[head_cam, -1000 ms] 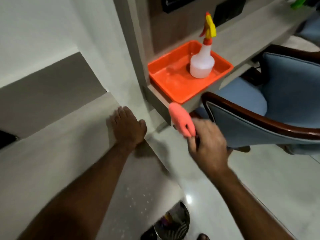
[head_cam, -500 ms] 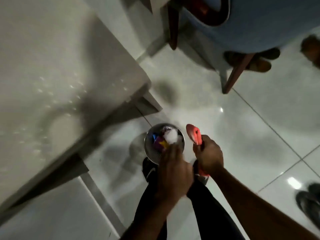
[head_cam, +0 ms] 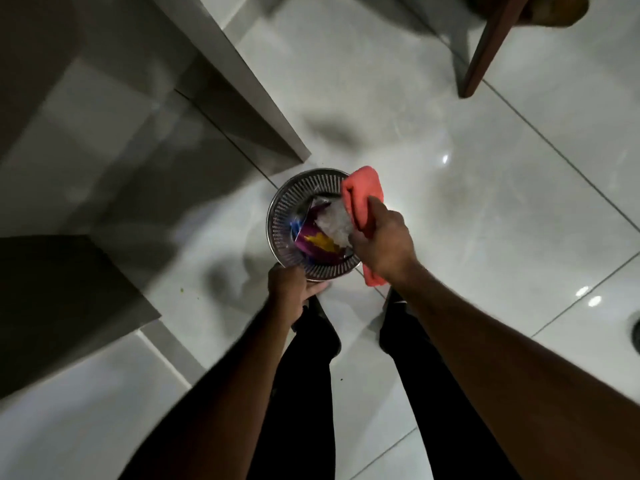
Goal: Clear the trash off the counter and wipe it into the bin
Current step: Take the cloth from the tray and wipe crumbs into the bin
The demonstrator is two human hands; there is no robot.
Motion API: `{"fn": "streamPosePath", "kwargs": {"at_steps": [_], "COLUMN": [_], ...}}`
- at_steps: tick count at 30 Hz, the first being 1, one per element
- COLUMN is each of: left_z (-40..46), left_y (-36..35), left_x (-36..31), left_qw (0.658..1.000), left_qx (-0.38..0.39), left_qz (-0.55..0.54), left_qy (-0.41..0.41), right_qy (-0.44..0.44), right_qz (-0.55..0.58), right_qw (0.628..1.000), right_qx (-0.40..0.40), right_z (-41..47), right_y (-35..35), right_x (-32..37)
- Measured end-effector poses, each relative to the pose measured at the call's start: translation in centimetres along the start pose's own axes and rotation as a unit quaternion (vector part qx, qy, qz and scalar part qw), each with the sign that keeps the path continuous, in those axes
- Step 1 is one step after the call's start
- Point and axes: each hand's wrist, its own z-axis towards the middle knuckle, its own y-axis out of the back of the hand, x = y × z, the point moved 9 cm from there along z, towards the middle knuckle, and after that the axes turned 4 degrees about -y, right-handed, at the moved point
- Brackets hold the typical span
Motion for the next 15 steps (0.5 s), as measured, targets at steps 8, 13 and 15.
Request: {"fn": "streamPosePath", "kwargs": {"at_steps": [8, 13, 15], "left_z": [-17.1, -28.5, -31.6], "left_y": [5.7, 8.7, 9.2], "left_x": [-6.2, -12.4, -14.9], "left_qw": [0.999, 0.997, 0.994], "left_qx": [-0.021, 0.013, 0.040], "left_qz": [0.015, -0.043, -0.072], "left_qy": [-0.034, -0.064, -0.071], "right_qy": [-0.012, 0.076, 0.101], "right_qz": [-0.008, 0.054, 0.092], "right_qw": [0.994, 0.992, 0.988], "right_qx": [-0.111, -0.085, -0.071], "right_z": [-11.3, -20.6, -23.1], "right_y": [10.7, 18.1, 20.6], "right_x": [9.5, 18.5, 22.1]}}
